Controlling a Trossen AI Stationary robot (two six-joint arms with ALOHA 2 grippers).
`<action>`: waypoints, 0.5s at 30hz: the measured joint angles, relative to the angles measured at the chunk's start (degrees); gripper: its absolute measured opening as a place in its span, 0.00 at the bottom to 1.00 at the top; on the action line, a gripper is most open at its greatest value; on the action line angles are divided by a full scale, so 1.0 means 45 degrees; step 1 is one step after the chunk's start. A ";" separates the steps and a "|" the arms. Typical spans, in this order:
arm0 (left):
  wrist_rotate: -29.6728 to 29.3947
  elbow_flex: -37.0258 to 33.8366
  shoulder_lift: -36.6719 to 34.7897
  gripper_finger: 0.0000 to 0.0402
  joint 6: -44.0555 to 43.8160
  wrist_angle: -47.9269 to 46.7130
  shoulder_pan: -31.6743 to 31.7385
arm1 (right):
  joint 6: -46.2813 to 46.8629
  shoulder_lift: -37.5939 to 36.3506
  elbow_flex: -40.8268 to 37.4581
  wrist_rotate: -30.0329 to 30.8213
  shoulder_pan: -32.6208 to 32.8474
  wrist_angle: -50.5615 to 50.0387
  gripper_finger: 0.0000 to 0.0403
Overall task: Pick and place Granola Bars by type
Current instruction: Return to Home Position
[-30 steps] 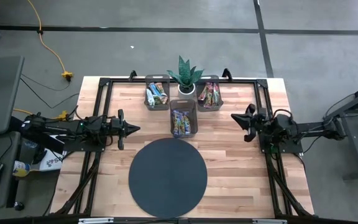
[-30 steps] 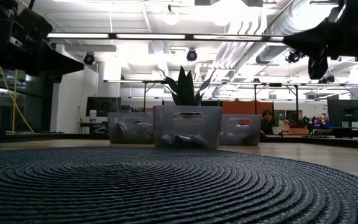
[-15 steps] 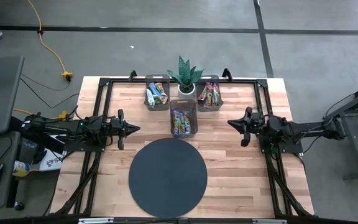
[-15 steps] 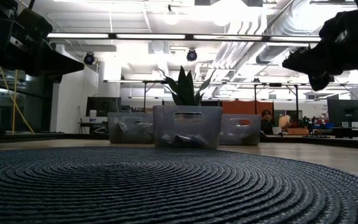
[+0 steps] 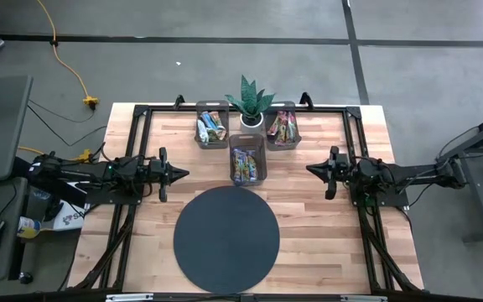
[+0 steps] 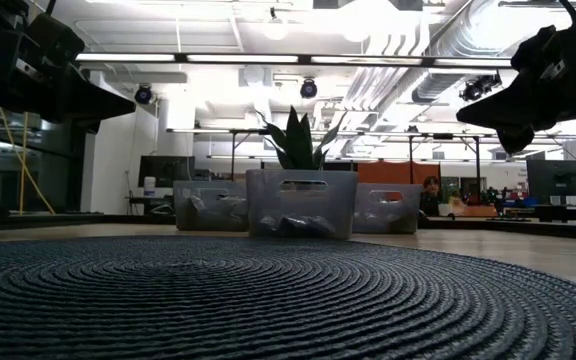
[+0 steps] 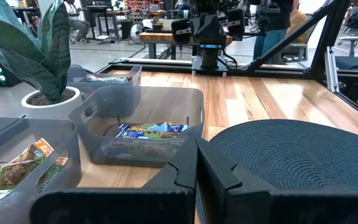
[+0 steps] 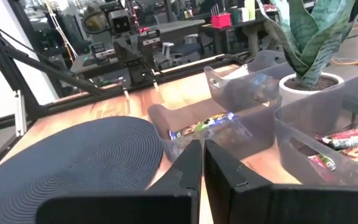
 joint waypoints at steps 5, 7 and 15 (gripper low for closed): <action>0.0000 0.0000 0.0000 0.00 0.0002 -0.0002 -0.0002 | 0.0347 0.0000 0.0000 -0.0010 0.0000 -0.0023 0.00; 0.0000 0.0000 0.0000 0.00 -0.0001 -0.0001 -0.0002 | 0.0432 0.0000 0.0000 -0.0010 0.0000 -0.0029 0.00; 0.0000 0.0002 0.0001 0.00 0.0002 -0.0002 -0.0001 | 0.0432 0.0000 0.0000 -0.0005 0.0000 -0.0053 0.00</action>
